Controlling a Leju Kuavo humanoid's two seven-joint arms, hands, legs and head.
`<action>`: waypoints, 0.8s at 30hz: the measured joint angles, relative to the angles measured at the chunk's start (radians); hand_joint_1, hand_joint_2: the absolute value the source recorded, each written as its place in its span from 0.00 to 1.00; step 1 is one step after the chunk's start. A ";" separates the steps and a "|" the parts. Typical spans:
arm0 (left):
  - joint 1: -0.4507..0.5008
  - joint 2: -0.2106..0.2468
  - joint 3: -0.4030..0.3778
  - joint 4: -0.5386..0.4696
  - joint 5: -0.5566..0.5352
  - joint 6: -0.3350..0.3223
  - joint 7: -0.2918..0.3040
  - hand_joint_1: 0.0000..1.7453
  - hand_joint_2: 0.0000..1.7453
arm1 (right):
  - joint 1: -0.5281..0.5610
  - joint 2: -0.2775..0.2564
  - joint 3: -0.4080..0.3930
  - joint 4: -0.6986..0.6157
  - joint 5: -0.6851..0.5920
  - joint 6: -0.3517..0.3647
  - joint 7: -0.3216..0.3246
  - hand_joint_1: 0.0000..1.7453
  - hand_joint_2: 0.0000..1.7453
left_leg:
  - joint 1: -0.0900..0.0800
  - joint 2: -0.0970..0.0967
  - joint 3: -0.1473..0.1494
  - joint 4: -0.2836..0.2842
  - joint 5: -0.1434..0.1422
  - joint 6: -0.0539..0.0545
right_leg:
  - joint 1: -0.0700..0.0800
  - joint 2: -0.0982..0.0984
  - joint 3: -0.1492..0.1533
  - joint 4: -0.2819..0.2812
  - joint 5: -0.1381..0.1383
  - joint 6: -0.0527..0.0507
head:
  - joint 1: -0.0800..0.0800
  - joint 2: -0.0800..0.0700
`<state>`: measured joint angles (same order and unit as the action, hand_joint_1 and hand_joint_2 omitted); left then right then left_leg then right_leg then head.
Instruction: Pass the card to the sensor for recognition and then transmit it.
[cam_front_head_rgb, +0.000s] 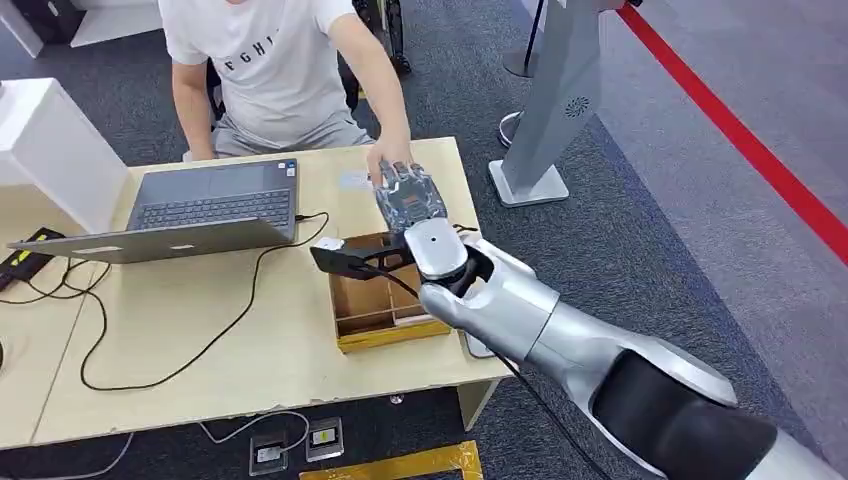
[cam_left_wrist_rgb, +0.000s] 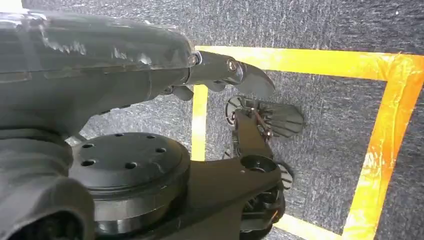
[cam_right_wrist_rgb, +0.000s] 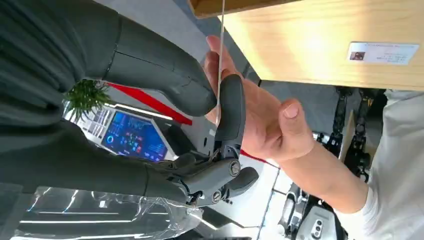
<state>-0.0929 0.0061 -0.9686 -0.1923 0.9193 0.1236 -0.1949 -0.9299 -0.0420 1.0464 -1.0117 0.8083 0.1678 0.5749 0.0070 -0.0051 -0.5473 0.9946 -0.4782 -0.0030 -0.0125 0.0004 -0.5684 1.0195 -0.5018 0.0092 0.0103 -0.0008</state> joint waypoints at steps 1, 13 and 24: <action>0.000 0.000 0.000 0.000 -0.001 0.000 0.001 0.00 0.00 | -0.003 0.000 0.003 0.000 0.006 0.000 0.000 1.00 1.00 | 0.000 0.000 0.000 0.000 0.000 0.000 | 0.000 0.000 0.000 0.000 0.000 0.000 | 0.000 0.000; 0.001 0.000 0.000 0.000 0.000 0.002 0.021 0.00 0.00 | -0.020 -0.004 0.035 0.003 0.008 -0.052 0.009 0.00 0.00 | 0.000 0.000 0.000 0.000 0.000 0.000 | 0.000 0.000 0.000 0.000 0.000 0.000 | 0.000 0.000; 0.001 0.000 0.000 0.000 -0.002 0.002 0.020 0.00 0.00 | -0.017 -0.016 0.025 -0.004 0.087 -0.209 0.014 0.00 0.00 | 0.000 0.000 0.001 0.000 0.000 0.000 | 0.000 0.000 0.000 0.000 0.000 0.000 | 0.000 0.000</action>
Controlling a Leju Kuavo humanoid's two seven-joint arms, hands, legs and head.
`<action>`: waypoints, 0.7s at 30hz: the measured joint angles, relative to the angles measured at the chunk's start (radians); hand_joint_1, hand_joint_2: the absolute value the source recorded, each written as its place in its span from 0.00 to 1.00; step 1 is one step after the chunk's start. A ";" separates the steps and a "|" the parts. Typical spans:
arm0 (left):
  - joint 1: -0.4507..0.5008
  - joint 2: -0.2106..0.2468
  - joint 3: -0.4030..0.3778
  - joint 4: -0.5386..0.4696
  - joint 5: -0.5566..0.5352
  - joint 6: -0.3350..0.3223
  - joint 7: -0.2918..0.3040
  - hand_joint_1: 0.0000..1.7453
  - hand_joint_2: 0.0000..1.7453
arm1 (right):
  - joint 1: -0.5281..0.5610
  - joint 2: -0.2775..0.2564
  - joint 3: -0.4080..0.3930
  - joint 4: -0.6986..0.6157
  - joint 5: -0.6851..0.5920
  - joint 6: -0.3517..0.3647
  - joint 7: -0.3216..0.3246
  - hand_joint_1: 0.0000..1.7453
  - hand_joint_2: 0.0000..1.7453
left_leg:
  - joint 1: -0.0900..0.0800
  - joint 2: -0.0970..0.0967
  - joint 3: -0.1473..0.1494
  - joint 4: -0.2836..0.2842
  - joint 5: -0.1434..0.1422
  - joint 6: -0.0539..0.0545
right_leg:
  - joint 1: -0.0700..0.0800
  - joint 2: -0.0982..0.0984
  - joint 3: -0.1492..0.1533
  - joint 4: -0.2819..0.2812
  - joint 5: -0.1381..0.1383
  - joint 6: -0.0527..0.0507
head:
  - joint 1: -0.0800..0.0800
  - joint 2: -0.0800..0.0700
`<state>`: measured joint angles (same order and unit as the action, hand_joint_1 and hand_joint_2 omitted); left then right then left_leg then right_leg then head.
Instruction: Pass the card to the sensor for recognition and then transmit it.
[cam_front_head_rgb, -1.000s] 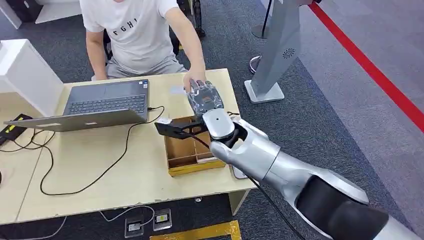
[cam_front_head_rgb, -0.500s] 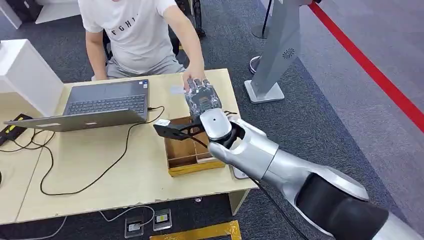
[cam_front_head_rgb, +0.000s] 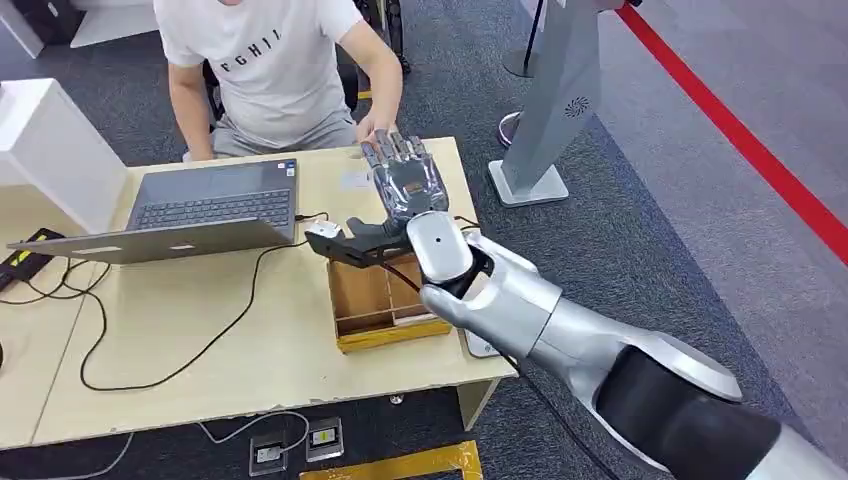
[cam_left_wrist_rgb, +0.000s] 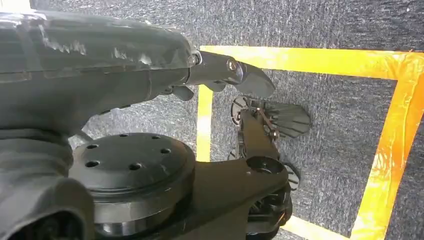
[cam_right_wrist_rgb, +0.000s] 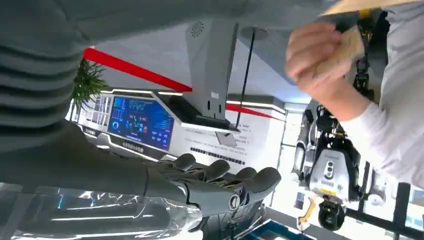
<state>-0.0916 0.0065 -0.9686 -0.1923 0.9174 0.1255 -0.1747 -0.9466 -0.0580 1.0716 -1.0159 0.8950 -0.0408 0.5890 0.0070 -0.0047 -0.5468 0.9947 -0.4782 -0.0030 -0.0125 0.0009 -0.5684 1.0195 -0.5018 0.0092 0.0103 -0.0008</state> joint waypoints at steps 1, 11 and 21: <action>0.000 0.000 0.000 0.000 0.000 0.000 0.000 0.00 0.00 | 0.000 -0.001 -0.003 -0.003 0.006 -0.001 0.000 0.00 0.00 | 0.000 0.000 0.000 0.000 0.000 0.000 | 0.000 0.000 0.000 0.000 0.000 0.000 | 0.000 0.000; 0.005 0.000 0.000 0.000 0.025 -0.003 -0.005 0.00 0.00 | 0.079 -0.074 -0.186 0.006 -0.242 -0.184 0.003 0.00 0.00 | 0.000 -0.001 0.000 0.001 0.000 0.000 | 0.000 -0.001 0.000 -0.001 0.000 0.000 | -0.001 0.000; 0.010 0.000 0.000 0.003 0.034 -0.011 -0.005 0.00 0.00 | 0.232 -0.311 -0.493 0.001 -0.338 -0.195 0.093 0.00 0.00 | -0.001 0.001 0.000 0.003 -0.001 0.001 | -0.002 -0.001 0.000 -0.001 0.002 0.002 | -0.001 0.000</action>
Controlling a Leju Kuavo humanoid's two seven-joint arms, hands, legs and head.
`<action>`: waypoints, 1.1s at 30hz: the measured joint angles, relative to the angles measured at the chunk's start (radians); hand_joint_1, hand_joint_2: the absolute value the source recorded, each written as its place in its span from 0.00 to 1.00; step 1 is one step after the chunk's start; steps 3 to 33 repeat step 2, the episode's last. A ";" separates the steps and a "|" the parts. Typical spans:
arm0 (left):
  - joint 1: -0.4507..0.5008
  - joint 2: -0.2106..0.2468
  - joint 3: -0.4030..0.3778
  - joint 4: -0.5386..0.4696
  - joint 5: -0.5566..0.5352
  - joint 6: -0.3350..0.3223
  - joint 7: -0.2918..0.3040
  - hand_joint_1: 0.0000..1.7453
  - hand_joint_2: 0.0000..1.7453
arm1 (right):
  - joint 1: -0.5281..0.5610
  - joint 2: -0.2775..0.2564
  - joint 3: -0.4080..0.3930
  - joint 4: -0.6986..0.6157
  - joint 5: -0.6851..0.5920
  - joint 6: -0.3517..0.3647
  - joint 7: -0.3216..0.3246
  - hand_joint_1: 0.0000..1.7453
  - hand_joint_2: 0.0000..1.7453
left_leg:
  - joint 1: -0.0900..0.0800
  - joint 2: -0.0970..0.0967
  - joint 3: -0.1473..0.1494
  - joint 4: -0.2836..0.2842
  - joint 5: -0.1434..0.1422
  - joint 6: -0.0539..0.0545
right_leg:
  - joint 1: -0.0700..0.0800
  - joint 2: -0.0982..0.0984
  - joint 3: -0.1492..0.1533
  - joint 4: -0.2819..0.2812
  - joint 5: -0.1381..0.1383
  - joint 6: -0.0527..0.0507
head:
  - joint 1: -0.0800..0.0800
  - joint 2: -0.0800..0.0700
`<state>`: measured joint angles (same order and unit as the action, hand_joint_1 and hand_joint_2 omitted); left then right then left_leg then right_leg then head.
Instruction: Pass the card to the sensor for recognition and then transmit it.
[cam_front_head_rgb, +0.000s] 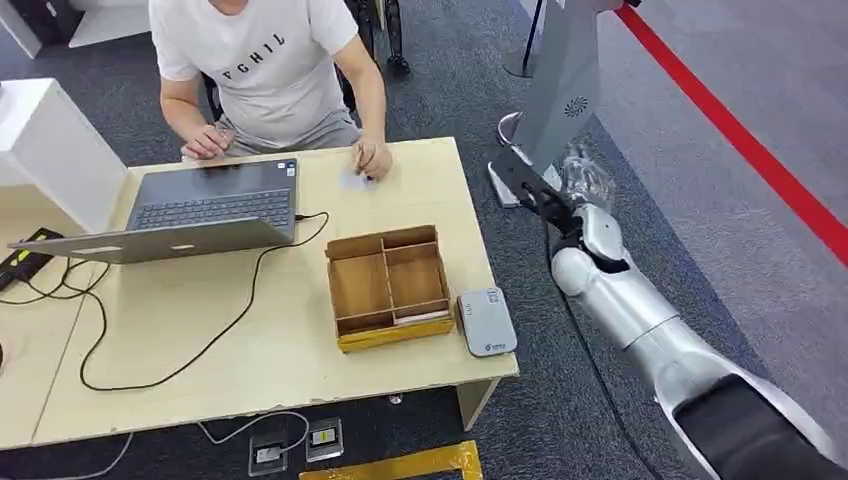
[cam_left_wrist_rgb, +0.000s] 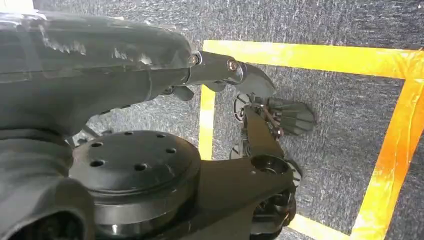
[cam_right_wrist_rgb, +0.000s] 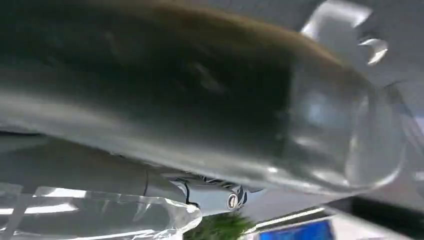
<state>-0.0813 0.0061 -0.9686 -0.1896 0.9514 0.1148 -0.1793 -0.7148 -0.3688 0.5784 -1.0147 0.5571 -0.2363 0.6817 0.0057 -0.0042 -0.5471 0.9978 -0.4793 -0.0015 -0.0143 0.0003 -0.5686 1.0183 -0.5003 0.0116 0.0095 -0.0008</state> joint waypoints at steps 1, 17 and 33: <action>0.000 0.000 0.000 0.000 0.000 0.002 0.000 0.00 0.00 | 0.021 -0.020 -0.029 -0.011 0.042 0.038 0.005 0.00 0.00 | 0.000 -0.001 0.000 0.000 0.000 0.000 | 0.000 0.000 0.001 0.000 0.000 0.000 | 0.000 0.000; 0.000 -0.001 0.000 0.000 -0.001 0.002 0.000 0.00 0.00 | 0.047 -0.040 -0.072 -0.027 0.097 0.090 0.007 0.00 0.00 | 0.000 -0.003 0.000 0.000 0.000 0.000 | 0.000 -0.001 0.001 0.000 0.000 0.000 | 0.000 0.000; 0.000 -0.001 0.000 0.000 -0.001 0.002 0.000 0.00 0.00 | 0.047 -0.040 -0.072 -0.027 0.097 0.090 0.007 0.00 0.00 | 0.000 -0.003 0.000 0.000 0.000 0.000 | 0.000 -0.001 0.001 0.000 0.000 0.000 | 0.000 0.000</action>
